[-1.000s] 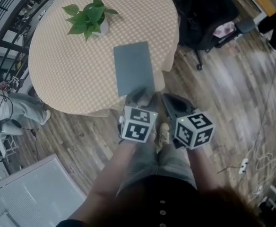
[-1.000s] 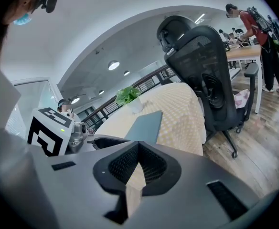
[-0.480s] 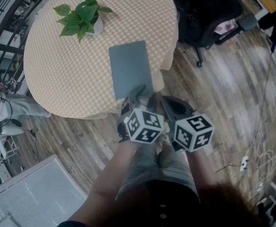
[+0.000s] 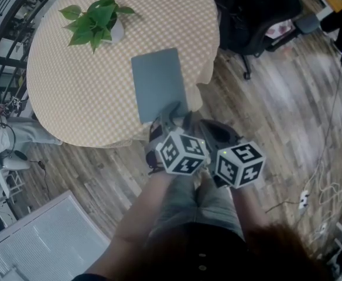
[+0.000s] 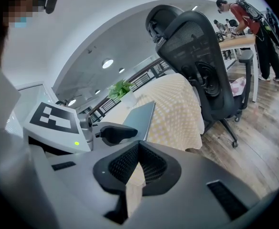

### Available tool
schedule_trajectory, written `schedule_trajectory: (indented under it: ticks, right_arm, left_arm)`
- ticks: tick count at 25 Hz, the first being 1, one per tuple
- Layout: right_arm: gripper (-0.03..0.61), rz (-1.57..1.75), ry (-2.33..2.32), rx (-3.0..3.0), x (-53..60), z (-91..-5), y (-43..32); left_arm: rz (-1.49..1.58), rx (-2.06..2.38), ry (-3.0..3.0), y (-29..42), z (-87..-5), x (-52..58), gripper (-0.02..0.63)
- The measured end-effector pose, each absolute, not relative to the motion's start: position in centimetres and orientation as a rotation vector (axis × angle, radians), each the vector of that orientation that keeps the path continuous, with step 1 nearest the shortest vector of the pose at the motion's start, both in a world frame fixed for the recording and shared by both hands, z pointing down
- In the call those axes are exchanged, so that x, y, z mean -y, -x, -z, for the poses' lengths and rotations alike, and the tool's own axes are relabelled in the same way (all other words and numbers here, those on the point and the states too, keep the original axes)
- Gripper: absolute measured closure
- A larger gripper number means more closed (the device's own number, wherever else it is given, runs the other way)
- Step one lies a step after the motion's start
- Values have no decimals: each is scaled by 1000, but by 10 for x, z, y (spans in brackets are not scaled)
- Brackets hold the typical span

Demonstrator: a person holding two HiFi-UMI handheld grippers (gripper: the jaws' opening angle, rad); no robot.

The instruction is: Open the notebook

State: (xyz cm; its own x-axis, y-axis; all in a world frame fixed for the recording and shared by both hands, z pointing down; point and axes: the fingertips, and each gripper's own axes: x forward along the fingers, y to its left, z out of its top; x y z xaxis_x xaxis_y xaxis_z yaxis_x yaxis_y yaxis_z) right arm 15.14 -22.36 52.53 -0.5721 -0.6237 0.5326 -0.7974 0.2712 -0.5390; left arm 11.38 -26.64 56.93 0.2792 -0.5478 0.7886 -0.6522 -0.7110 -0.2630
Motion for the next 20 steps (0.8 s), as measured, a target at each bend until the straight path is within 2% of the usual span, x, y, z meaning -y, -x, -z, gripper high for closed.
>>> schedule_trajectory:
  ticks: [10,20]
  right_arm:
    - [568,-1245,-1363,2320,227,-526,-163]
    - [568,-1357,-1378,2342,228,-526,-171]
  left_arm:
    - [-1536,1116,-2429,-115,-573,266,446]
    - [-1451,1070,-2432,-116,-568,262,534]
